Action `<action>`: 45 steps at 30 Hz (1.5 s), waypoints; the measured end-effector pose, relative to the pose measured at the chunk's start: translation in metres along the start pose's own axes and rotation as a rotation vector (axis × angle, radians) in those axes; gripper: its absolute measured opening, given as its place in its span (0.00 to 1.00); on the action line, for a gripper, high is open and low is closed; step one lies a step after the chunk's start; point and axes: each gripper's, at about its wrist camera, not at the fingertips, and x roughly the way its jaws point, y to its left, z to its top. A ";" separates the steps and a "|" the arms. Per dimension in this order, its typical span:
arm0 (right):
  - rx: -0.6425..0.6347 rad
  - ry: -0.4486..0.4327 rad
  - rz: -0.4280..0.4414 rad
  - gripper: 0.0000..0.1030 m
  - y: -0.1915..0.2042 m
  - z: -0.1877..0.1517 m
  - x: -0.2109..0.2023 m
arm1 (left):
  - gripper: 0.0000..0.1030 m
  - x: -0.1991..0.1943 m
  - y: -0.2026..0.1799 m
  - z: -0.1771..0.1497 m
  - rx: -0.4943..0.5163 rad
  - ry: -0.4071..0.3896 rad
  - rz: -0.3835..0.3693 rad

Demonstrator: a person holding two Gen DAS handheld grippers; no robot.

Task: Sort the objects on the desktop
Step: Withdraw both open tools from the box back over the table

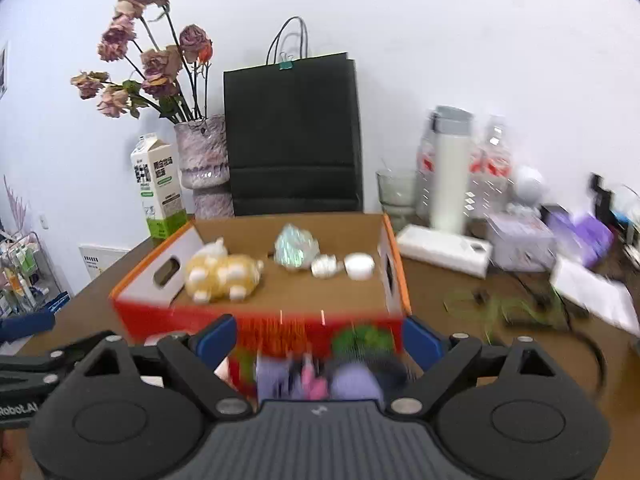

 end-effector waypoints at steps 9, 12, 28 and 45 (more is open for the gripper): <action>0.012 -0.085 -0.046 0.90 0.005 -0.102 -0.085 | 1.00 -0.067 0.000 -0.075 -0.007 -0.013 -0.037; 0.006 -0.069 -0.040 0.90 0.008 -0.127 -0.097 | 1.00 -0.085 0.004 -0.096 -0.010 -0.048 -0.017; 0.165 -0.088 0.099 0.91 -0.008 -0.152 -0.097 | 1.00 -0.068 -0.003 -0.115 0.070 -0.006 0.032; 0.068 -0.071 0.072 0.92 0.012 -0.154 -0.093 | 1.00 -0.068 -0.002 -0.115 0.073 -0.023 -0.010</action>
